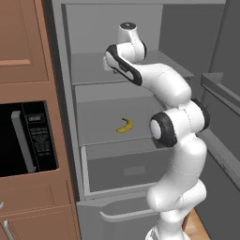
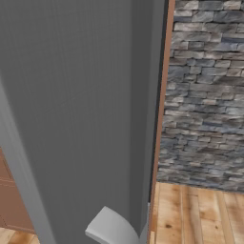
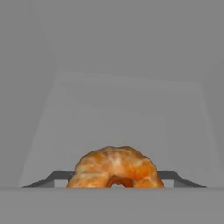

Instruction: Pick the tangerine and banana from the fridge and place them inside the tupperware on the counter.

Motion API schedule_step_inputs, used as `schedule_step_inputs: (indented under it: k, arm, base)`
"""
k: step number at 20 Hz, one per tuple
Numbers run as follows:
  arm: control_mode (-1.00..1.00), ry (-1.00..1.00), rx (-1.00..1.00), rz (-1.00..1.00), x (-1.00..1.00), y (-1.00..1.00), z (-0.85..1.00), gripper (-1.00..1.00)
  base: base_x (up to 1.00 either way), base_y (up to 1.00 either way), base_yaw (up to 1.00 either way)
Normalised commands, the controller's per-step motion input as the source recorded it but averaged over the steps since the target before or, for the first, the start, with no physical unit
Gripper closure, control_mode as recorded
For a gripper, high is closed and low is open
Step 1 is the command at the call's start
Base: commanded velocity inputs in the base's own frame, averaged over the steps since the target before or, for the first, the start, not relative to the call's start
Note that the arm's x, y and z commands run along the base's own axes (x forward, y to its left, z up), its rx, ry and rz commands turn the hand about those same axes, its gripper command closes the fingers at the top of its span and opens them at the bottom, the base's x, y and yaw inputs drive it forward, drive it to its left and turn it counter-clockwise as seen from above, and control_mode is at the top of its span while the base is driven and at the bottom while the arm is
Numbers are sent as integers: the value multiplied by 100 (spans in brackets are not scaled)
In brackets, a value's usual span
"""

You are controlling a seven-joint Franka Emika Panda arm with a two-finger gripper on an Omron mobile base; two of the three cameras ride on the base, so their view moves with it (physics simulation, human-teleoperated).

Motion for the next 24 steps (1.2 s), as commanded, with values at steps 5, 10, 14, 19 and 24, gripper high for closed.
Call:
schedule_step_inputs:
  k: [5, 10, 14, 19, 24]
  arm:
    - [-100, -7, 1, -1, -100, 0, -12, 100]
    - [-100, -5, 4, -5, -100, -2, 3, 100]
    - [-100, -7, 6, -10, -100, -11, 12, 100]
    - [-100, -4, 8, -14, -95, -26, 21, 100]
    - [-100, -1, 10, -14, -83, -35, 19, 100]
  base:
    - [0, 0, 0]
    - [0, 0, 0]
    - [0, 0, 0]
    - [0, 0, 0]
    - [0, 0, 0]
